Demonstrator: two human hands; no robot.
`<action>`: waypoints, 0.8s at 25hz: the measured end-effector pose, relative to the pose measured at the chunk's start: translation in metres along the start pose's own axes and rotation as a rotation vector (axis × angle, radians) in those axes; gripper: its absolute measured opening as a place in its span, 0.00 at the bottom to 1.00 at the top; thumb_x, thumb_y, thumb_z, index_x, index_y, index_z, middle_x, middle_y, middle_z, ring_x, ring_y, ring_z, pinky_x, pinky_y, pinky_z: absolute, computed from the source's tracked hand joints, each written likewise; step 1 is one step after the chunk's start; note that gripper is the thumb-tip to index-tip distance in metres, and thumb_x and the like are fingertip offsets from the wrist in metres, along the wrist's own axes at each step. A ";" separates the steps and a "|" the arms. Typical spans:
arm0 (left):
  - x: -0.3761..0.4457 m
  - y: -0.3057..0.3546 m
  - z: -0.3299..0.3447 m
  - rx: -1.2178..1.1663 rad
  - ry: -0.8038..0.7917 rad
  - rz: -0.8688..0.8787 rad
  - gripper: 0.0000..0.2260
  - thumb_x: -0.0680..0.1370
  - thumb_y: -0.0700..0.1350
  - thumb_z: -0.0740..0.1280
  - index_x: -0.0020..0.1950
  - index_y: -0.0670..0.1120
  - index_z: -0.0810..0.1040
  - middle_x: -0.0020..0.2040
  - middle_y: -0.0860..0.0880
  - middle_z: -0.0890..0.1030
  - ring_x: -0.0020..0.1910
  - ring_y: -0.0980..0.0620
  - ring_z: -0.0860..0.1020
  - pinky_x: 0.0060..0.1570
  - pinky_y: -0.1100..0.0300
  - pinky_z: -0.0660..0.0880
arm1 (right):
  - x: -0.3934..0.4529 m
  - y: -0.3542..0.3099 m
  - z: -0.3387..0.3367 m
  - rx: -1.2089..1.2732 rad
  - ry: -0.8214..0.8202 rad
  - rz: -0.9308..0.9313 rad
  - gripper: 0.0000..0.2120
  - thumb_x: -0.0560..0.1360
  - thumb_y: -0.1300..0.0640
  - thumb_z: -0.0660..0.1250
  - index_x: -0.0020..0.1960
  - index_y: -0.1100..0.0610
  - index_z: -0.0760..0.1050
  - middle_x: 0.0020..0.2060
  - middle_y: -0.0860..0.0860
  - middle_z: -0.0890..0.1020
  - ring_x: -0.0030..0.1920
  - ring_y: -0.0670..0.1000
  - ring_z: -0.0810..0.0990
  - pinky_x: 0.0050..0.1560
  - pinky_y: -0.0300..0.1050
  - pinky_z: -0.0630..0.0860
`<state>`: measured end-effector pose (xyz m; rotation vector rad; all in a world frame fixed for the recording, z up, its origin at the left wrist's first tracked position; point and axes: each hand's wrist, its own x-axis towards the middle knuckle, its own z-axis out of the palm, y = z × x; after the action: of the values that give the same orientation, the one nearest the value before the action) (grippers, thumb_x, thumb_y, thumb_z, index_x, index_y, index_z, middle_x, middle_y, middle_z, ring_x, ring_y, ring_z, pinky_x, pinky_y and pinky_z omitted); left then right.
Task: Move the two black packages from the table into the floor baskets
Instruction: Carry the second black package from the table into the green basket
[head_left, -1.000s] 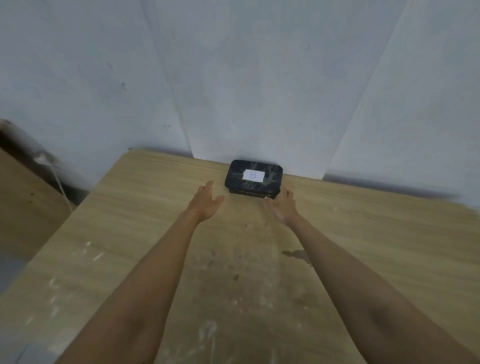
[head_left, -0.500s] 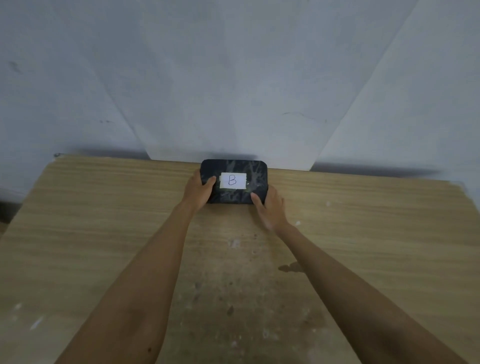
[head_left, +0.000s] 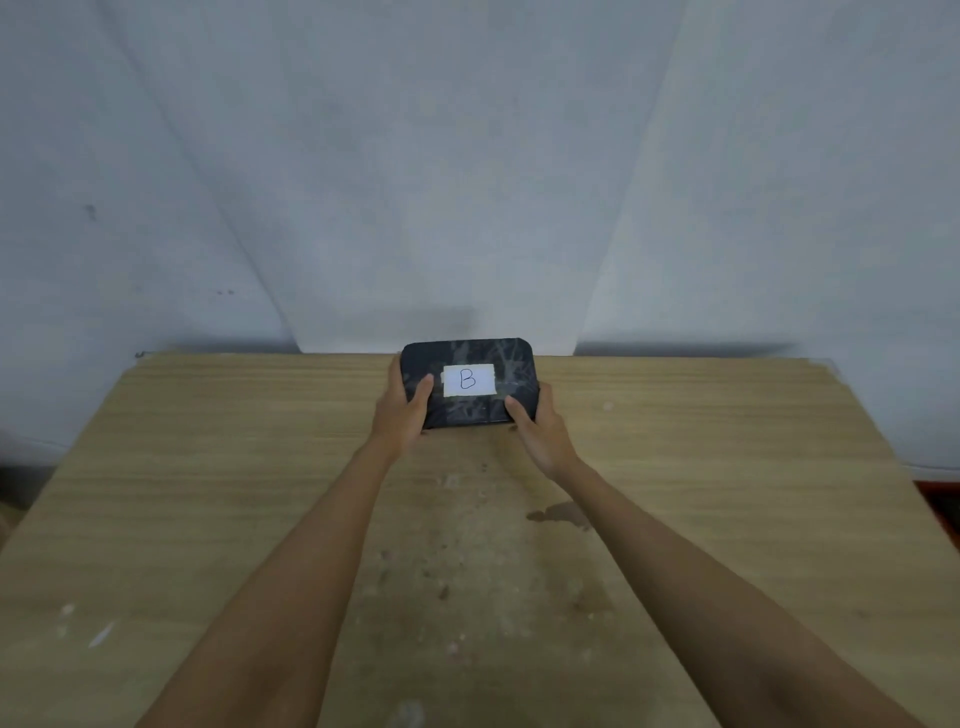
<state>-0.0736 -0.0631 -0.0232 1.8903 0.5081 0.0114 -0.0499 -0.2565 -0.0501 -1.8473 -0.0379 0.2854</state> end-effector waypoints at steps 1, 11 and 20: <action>-0.012 0.008 0.002 0.016 -0.008 0.025 0.27 0.80 0.52 0.59 0.77 0.56 0.53 0.67 0.48 0.74 0.62 0.44 0.76 0.58 0.41 0.76 | -0.010 -0.003 -0.010 0.027 0.021 -0.015 0.20 0.76 0.49 0.63 0.64 0.53 0.62 0.51 0.50 0.78 0.48 0.52 0.80 0.47 0.48 0.80; -0.170 0.066 0.054 0.092 -0.045 0.188 0.30 0.79 0.54 0.59 0.77 0.56 0.47 0.65 0.46 0.75 0.53 0.43 0.79 0.45 0.44 0.82 | -0.144 -0.014 -0.115 0.044 0.138 -0.152 0.19 0.78 0.46 0.59 0.63 0.55 0.61 0.47 0.51 0.78 0.37 0.54 0.79 0.31 0.36 0.76; -0.288 0.100 0.190 0.100 -0.181 0.260 0.29 0.79 0.53 0.59 0.77 0.56 0.49 0.60 0.46 0.78 0.52 0.41 0.81 0.48 0.42 0.81 | -0.262 0.043 -0.262 -0.034 0.272 -0.121 0.17 0.78 0.43 0.57 0.60 0.51 0.59 0.40 0.45 0.78 0.34 0.53 0.79 0.32 0.38 0.74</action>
<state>-0.2533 -0.3623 0.0615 2.0216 0.1400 -0.0140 -0.2531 -0.5610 0.0243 -1.8946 0.0334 -0.0528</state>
